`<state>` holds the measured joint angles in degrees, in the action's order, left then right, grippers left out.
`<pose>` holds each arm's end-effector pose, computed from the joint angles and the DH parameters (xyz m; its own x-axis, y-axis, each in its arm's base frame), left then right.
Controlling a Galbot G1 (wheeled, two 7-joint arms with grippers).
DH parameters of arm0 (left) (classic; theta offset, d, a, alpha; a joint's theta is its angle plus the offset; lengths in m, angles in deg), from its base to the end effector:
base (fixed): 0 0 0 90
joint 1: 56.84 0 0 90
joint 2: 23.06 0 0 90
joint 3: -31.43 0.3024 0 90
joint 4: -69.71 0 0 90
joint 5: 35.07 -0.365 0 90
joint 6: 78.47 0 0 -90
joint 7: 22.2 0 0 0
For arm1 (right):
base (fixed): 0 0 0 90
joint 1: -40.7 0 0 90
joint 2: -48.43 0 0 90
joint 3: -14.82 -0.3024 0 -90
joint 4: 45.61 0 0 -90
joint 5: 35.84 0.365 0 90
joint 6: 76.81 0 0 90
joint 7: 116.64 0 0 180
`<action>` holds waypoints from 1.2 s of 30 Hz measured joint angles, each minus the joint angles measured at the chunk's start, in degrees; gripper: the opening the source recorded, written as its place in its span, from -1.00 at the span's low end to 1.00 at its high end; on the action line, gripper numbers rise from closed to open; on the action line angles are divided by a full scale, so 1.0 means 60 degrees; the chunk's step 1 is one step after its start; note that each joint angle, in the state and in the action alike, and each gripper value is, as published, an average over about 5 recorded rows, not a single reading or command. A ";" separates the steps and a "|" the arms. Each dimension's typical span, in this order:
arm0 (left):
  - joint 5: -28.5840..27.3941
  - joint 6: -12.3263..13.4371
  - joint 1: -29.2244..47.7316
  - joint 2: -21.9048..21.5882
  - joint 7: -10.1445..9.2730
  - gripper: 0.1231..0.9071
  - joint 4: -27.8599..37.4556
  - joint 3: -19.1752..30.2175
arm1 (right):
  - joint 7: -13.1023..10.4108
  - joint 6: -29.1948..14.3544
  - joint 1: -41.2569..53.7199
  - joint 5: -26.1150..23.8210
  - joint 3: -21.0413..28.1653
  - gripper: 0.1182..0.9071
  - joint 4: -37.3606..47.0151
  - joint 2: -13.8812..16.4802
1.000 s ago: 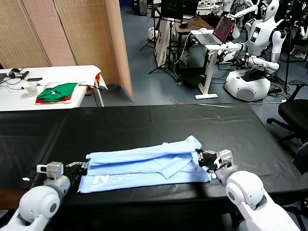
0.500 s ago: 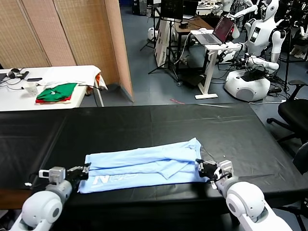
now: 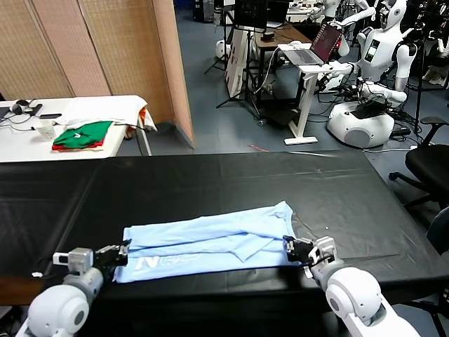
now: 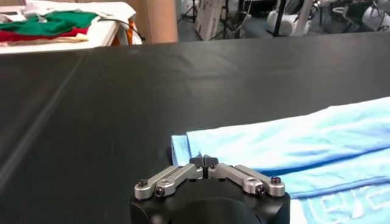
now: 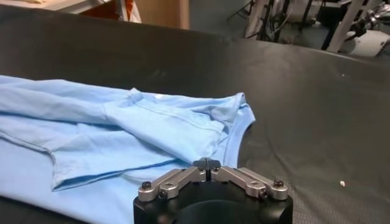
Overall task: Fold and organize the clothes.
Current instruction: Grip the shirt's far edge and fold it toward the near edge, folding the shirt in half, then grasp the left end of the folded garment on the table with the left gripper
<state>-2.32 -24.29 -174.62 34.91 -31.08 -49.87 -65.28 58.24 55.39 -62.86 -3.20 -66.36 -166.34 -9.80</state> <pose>0.2398 0.0963 -0.2212 -0.8221 0.0041 0.5694 0.0497 0.9967 0.0646 0.2724 -0.0201 -0.1931 -0.7845 -0.2852 0.5507 -0.3267 0.9448 0.0240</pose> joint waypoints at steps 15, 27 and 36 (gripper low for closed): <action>0.1028 0.0081 0.1023 0.0331 -0.0362 1.00 0.0553 -0.0197 | -0.0585 -0.0175 0.1243 -0.0030 -0.0488 1.00 0.1005 -0.0811; 0.0789 0.0105 0.1571 0.0467 -0.0200 1.00 0.1393 0.0312 | -0.0468 -0.0657 0.2608 -0.0361 0.0149 0.90 0.2928 -0.1250; 0.0671 0.0205 0.1584 0.0517 -0.0177 0.99 0.1588 0.0389 | -0.0226 -0.0720 0.2907 -0.0563 0.0436 0.55 0.3746 -0.1575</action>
<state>1.71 -23.06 -165.11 38.01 -32.14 -40.35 -62.95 56.89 51.07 -45.42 -6.58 -63.75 -143.87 -19.25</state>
